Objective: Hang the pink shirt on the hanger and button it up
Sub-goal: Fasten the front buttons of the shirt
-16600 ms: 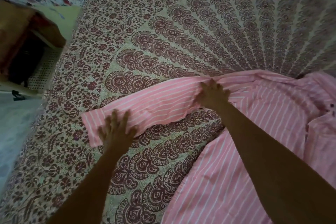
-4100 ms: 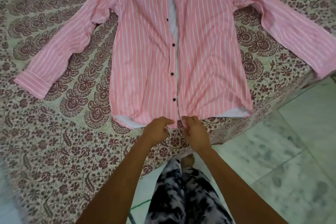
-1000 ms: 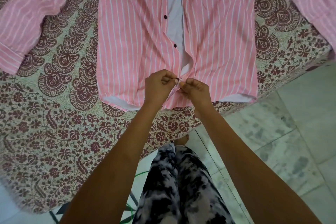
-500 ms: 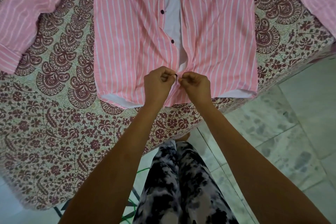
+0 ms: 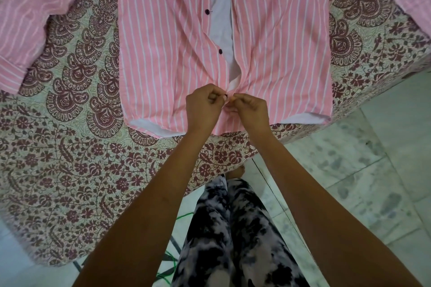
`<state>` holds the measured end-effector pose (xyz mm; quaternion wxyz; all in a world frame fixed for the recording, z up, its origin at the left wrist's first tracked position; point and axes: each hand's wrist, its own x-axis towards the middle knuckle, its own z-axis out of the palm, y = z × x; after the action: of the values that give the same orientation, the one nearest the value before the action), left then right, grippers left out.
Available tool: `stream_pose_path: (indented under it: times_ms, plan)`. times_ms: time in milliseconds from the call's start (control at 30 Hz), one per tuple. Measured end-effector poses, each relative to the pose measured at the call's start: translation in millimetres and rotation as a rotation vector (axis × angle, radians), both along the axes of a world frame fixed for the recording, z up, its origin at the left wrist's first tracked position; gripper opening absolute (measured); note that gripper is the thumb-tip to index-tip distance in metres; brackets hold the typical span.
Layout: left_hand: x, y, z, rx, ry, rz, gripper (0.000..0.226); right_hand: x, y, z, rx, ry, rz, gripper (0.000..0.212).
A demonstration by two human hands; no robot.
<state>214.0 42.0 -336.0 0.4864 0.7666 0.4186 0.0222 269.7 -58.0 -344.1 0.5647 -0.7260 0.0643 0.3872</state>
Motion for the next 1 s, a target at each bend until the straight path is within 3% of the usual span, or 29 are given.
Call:
stream_pose_path:
  times_ms: [200,367,433,567,667,1000]
  plan:
    - [1.3,5.4,2.7,-0.018,0.044,-0.019,0.006,7.0,0.9,3.2,0.048,0.140,-0.012,0.024]
    - [3.6,8.8,6.2,-0.054,0.081,-0.050,0.010,2.5,-1.6,1.2,0.045,0.116,-0.005,0.022]
    - [4.3,8.6,8.8,-0.076,0.090,-0.049,0.011,0.6,-2.5,0.6,0.015,0.029,0.019,0.022]
    - [5.2,6.1,12.8,-0.138,0.116,-0.042,0.012,-3.7,-1.5,2.6,-0.171,-0.325,0.210,0.004]
    - [5.6,4.4,11.2,-0.147,0.123,-0.024,0.015,-9.1,-0.1,7.9,-0.211,-0.484,0.196,0.015]
    - [1.2,5.2,5.3,-0.204,0.091,0.043,0.005,-20.6,5.0,1.6,-0.169,-0.479,0.040,0.016]
